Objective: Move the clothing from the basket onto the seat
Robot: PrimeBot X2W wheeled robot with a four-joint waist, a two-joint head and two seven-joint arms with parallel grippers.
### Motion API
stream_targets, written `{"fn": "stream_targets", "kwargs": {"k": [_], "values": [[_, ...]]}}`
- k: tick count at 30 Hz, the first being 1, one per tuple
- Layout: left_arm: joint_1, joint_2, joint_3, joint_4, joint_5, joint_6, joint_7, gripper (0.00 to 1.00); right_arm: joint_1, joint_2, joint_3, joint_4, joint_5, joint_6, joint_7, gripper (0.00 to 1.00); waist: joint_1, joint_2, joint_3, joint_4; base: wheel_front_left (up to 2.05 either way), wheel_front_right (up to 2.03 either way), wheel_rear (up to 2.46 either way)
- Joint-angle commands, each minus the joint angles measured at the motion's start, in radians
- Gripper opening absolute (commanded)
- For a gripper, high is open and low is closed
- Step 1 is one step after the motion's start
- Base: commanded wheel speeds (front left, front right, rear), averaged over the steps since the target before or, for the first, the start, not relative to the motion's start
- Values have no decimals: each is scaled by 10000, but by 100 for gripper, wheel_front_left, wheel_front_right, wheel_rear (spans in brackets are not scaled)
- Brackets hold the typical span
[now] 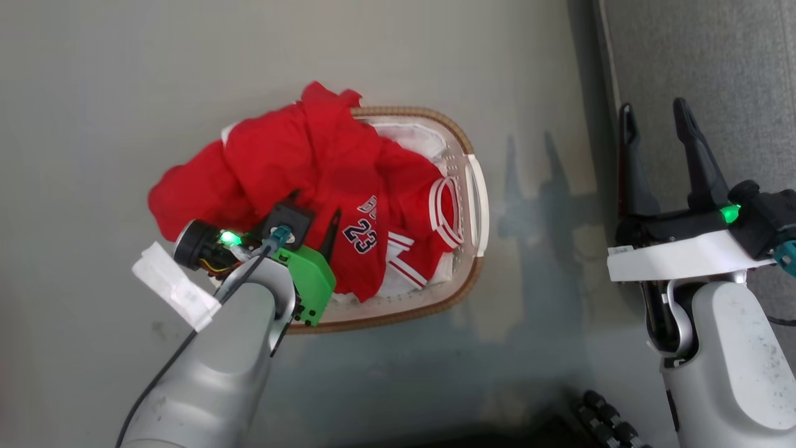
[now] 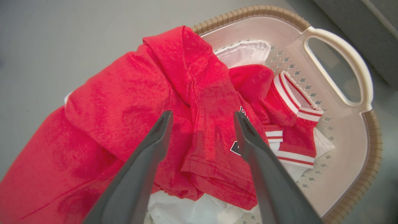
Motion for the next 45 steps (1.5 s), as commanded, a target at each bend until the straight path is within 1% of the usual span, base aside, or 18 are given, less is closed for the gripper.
{"fn": "stream_targets", "kwargs": {"k": [1, 4, 6, 12, 14, 17, 19, 20, 21, 22, 23, 29, 35, 39, 45], "values": [[-320, 111, -32, 382, 12, -51, 224, 100, -193, -27, 74, -91, 106, -3, -46, 100, -2, 0, 1251, -761, 0, 0, 0], [-718, 185, -128, 994, 2, -46, 441, 100, -310, -27, 234, -167, 277, -3, -46, 100, -2, 0, 1461, -922, 0, 0, 0], [-887, 277, -136, 1278, 23, 35, 468, 100, -336, -29, 294, -194, 370, -3, -46, 100, -2, 0, 1563, -994, 0, 0, 0], [-1371, 504, -40, 1933, 8, 683, 291, 100, -423, -27, 501, -189, 644, -3, -46, 100, -2, 0, 1781, -1242, 0, 0, 0], [-1456, 561, -42, 2113, -1, 833, 319, 100, -429, -28, 558, -181, 723, -3, -46, 100, -2, 0, 1815, -1314, 0, 0, 0], [-1556, 571, -95, 2321, -3, 886, 328, 100, -401, -29, 651, -180, 826, -3, -46, 100, -2, 0, 1850, -1418, 0, 0, 0], [-1604, 526, -126, 2428, -44, 842, 350, 100, -387, -28, 712, -164, 902, -3, -46, 100, -2, 0, 1870, -1478, 0, 0, 0], [-1620, 498, -143, 2465, -64, 806, 313, 85, -385, -29, 725, -148, 912, -3, -46, 100, -2, 0, 1871, -1497, 0, 0, 0], [-1620, 454, -156, 2498, -100, 776, 267, 46, -382, -29, 739, -123, 946, -3, -46, 100, -2, 0, 1862, -1515, 0, 0, 0], [-1602, 420, -179, 2519, -115, 739, 223, 20, -373, -29, 754, -95, 967, -3, -46, 100, -2, 0, 1838, -1526, 0, 0, 0], [-1574, 400, -203, 2521, -119, 714, 153, 0, -364, -29, 764, -73, 971, -3, -46, 100, -2, 0, 1810, -1533, 0, 0, 0], [-1260, 287, -351, 2490, -237, 606, -260, 0, -290, -31, 727, 118, 924, -3, -46, 100, -2, 0, 1416, -1471, 0, 0, 0], [-836, 266, -527, 2162, -251, 478, -563, 0, -95, -32, 615, 351, 736, -3, -46, 100, -2, 0, 673, -1208, 0, 0, 0], [-413, 251, -498, 1741, -449, 392, -646, 0, 67, -35, 479, 523, 531, -3, -46, 100, -2, 0, -45, -948, 0, 0, 0], [547, 280, -462, 476, -646, 260, -642, 0, 535, -35, 203, 828, 202, -3, -46, 100, -2, 0, -1464, -498, 0, 0, 0]]}}
